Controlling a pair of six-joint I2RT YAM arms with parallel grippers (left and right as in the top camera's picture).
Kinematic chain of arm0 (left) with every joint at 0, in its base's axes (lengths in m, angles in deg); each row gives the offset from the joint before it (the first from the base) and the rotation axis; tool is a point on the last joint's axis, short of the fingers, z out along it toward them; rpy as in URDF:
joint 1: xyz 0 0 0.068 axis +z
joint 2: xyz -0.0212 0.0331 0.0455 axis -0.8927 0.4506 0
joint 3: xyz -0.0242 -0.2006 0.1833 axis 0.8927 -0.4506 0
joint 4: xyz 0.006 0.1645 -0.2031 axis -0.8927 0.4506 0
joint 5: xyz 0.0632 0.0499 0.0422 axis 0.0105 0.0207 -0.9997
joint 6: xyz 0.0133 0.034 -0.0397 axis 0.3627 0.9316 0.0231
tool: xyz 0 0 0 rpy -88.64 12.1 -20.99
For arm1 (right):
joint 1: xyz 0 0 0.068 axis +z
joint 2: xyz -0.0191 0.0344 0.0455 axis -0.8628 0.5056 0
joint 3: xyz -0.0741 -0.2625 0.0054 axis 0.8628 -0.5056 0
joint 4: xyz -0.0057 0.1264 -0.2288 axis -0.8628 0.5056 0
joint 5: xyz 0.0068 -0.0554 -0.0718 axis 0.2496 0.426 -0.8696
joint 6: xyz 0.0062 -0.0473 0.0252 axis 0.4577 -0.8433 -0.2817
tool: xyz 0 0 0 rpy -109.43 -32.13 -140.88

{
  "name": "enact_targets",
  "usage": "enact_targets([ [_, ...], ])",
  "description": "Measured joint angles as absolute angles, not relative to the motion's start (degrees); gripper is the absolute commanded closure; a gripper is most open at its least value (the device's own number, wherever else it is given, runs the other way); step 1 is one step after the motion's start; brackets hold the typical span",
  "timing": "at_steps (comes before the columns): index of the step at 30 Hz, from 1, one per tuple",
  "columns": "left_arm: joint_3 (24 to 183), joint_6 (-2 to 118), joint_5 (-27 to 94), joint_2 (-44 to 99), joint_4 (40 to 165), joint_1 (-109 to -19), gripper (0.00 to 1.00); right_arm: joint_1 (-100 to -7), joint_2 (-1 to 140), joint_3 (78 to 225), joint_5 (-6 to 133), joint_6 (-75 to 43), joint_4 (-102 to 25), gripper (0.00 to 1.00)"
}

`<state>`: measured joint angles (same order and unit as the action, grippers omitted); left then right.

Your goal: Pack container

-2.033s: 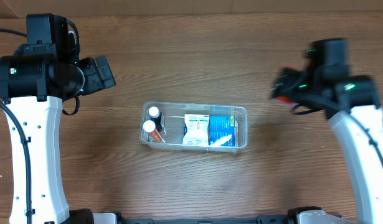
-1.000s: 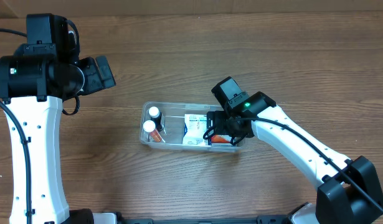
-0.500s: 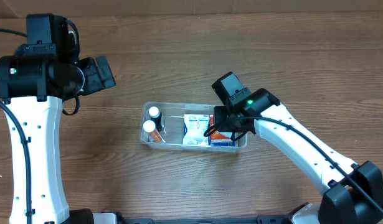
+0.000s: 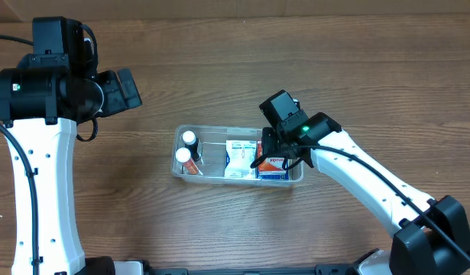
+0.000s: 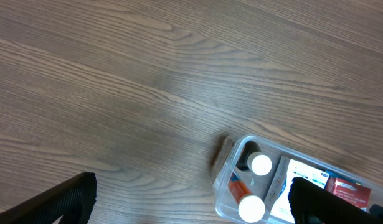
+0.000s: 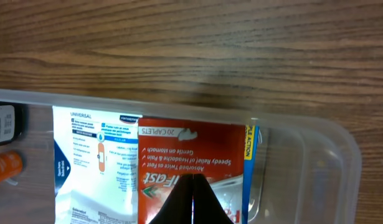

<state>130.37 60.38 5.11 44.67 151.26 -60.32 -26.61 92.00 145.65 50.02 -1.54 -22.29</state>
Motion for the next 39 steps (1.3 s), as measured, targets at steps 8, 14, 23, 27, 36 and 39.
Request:
enact_targets([
  [8, 130.37, 60.38, 5.13, 44.67, 151.28, -60.32, 0.00, -30.33, 96.44, 145.61, 48.30, -1.54, -25.54, 0.96],
  [14, 130.37, 60.38, 5.13, 44.67, 151.28, -60.32, 0.00, -33.50, 98.02, 145.48, 48.23, -1.62, -28.87, 0.96],
  [23, 130.37, 60.38, 5.13, 44.67, 151.28, -60.32, 0.00, -32.80, 97.97, 145.61, 48.38, -5.36, -24.71, 0.96],
  [27, 130.37, 60.38, 5.11, 44.67, 151.28, -60.32, 0.00, -30.79, 95.30, 148.25, 48.38, -7.64, -21.33, 0.89],
  [36, 130.37, 62.39, 5.33, 44.67, 150.25, -60.32, 0.00, -41.94, 80.38, 156.69, 48.32, -9.32, -23.27, 0.00],
  [39, 130.37, 67.05, 8.63, 44.78, 147.24, -60.32, 0.00, -49.50, 80.11, 156.71, 48.41, -11.35, -24.30, 0.00],
])
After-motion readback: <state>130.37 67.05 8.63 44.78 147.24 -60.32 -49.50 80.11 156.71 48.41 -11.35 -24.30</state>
